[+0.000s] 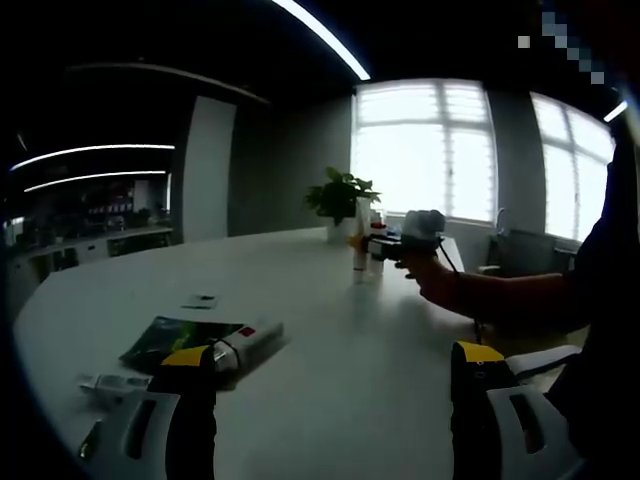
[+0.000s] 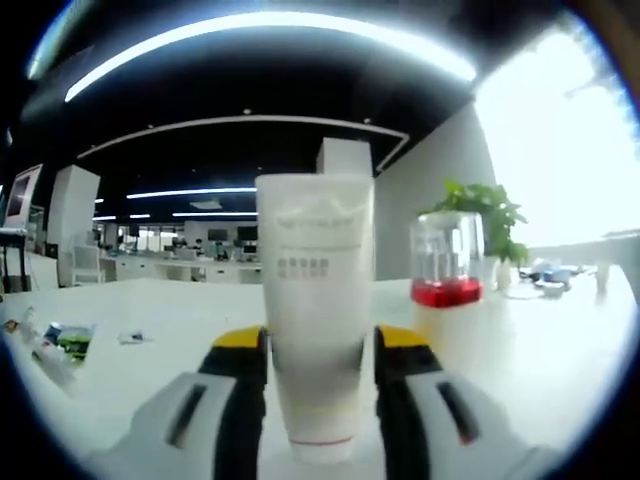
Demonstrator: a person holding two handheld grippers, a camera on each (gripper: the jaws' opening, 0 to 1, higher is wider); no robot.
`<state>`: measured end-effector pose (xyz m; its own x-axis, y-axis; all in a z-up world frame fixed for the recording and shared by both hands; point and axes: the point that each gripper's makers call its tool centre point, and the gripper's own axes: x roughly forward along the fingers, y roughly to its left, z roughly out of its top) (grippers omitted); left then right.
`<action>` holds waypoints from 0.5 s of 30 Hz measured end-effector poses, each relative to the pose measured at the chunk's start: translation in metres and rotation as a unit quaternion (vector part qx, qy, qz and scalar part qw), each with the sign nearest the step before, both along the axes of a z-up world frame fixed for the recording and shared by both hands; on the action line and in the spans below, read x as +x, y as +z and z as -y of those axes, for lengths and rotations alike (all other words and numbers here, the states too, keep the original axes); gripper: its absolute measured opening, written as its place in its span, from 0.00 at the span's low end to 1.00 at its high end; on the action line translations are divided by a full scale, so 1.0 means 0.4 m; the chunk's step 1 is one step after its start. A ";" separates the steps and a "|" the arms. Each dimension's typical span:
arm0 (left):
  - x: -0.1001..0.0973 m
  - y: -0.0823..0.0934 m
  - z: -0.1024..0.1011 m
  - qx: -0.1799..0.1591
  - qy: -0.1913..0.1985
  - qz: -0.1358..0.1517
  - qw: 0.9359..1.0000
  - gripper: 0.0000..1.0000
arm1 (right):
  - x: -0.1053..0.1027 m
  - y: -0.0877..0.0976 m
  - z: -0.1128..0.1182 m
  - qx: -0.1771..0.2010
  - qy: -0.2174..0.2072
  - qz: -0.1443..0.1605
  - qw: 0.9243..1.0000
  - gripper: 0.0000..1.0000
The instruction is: Arrange the skincare products in the storage area until every visible bottle or jar stands upright without overlapping.
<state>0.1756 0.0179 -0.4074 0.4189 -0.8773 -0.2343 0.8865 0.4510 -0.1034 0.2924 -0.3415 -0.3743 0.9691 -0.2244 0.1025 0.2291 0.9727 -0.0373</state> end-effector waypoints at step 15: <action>-0.009 -0.001 -0.003 0.001 -0.001 0.000 1.000 1.00 | -0.022 -0.002 -0.030 0.014 0.020 0.007 1.000 0.50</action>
<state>0.1719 0.0191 -0.4077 0.4167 -0.8780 -0.2356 0.8877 0.4489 -0.1029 0.2838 -0.3293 -0.3751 0.9760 -0.1877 0.1104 0.1897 0.9818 -0.0079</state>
